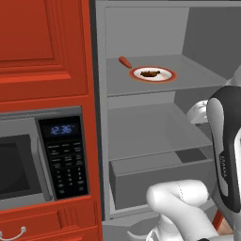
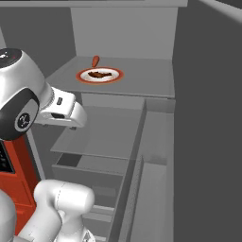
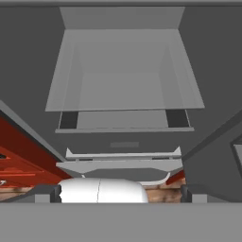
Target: Retrieve the chicken drumstick from the fridge and place it on the saucepan with marinade on the stove.
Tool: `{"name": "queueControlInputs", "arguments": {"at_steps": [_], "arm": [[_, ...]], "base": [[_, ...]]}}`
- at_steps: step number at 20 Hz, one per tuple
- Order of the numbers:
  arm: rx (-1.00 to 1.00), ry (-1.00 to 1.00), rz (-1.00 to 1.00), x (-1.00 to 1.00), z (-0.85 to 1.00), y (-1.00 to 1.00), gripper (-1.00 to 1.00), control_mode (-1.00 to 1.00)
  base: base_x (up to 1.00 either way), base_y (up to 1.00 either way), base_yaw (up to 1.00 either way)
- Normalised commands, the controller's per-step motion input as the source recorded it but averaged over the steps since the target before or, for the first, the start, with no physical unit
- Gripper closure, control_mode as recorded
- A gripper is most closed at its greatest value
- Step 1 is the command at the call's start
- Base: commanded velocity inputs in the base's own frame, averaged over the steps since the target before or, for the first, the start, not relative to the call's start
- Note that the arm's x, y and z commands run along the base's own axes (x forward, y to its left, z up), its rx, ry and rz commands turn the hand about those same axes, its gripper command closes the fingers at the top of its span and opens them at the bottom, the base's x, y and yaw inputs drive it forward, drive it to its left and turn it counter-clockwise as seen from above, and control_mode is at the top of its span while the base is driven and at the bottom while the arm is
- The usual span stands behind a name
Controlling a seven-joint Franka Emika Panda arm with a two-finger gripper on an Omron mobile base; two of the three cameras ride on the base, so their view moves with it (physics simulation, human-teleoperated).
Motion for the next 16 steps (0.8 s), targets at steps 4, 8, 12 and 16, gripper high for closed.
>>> {"name": "queueControlInputs", "arguments": {"at_steps": [4,8,12,16], "arm": [[0.00,0.00,0.00,0.00,0.00,0.00,-1.00,-1.00],[0.00,-0.01,0.00,0.35,0.08,0.14,-1.00,-1.00],[0.00,-0.09,0.00,0.34,0.34,0.29,-1.00,-1.00],[0.00,-0.23,0.01,0.17,0.44,0.05,-1.00,-1.00]], "base": [[0.00,0.00,0.00],[0.00,0.00,0.00],[0.00,0.00,0.00],[0.00,0.00,0.00]]}}
